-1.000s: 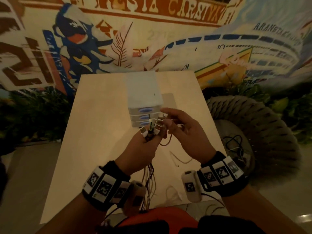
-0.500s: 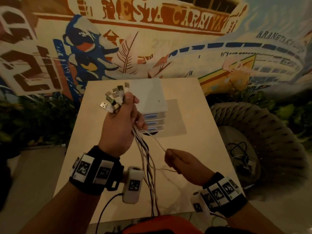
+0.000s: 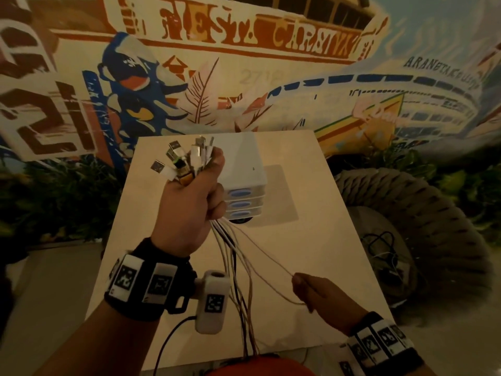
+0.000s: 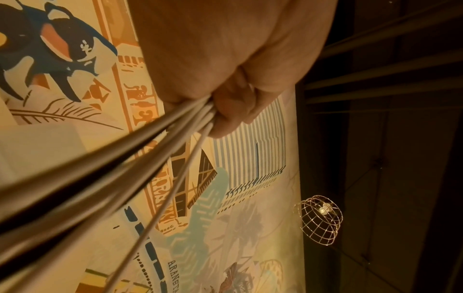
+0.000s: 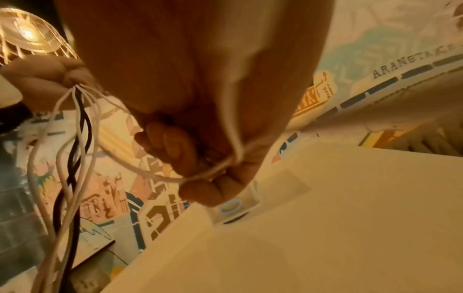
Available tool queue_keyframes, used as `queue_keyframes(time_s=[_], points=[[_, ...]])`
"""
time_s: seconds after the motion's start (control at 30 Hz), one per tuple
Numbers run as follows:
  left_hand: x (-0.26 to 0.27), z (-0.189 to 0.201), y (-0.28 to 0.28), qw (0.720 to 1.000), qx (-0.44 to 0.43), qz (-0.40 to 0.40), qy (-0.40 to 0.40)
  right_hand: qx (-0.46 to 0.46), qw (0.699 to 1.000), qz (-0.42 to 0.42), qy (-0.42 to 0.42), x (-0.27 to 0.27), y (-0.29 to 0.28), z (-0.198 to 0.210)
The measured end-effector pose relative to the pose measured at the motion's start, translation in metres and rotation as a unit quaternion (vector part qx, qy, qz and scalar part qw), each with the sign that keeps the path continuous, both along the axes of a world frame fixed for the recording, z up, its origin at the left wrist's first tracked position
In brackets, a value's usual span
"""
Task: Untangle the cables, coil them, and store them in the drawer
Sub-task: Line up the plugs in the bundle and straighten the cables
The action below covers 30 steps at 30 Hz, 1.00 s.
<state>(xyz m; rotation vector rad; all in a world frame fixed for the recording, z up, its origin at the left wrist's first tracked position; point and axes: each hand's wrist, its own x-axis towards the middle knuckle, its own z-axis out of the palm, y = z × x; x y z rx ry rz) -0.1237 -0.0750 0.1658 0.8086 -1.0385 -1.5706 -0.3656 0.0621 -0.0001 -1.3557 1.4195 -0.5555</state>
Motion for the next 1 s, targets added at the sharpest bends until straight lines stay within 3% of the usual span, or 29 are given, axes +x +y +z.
queue_keyframes(time_s=[0.17, 0.27, 0.43, 0.57, 0.67, 0.8, 0.9, 1.0], points=[[-0.005, -0.001, 0.004, 0.999, 0.038, -0.027, 0.027, 0.041, 0.998, -0.005, -0.049, -0.006, 0.015, -0.017], [-0.008, -0.005, 0.006, 0.997, 0.030, -0.056, 0.031, 0.006, 0.998, 0.055, 0.021, -0.004, 0.016, -0.024], [-0.008, -0.004, 0.006, 0.998, 0.017, -0.051, 0.018, -0.018, 0.997, 0.048, 0.055, -0.004, 0.014, -0.025], [-0.008, -0.004, 0.012, 0.996, 0.033, -0.088, -0.006, -0.177, 0.979, -0.033, 0.098, -0.005, -0.010, 0.016], [-0.013, -0.005, 0.018, 0.992, 0.029, -0.121, -0.021, -0.263, 0.963, -0.043, 0.041, 0.000, -0.043, 0.075], [-0.020, 0.000, 0.025, 0.987, -0.053, -0.139, -0.067, -0.193, 0.977, 0.070, -0.057, 0.042, -0.075, 0.126], [-0.017, 0.006, 0.027, 0.977, -0.116, -0.113, -0.138, -0.117, 0.981, 0.113, -0.105, 0.073, -0.086, 0.122], [-0.009, 0.007, 0.022, 0.987, -0.089, -0.097, -0.095, -0.080, 0.981, 0.100, -0.147, 0.086, -0.083, 0.103]])
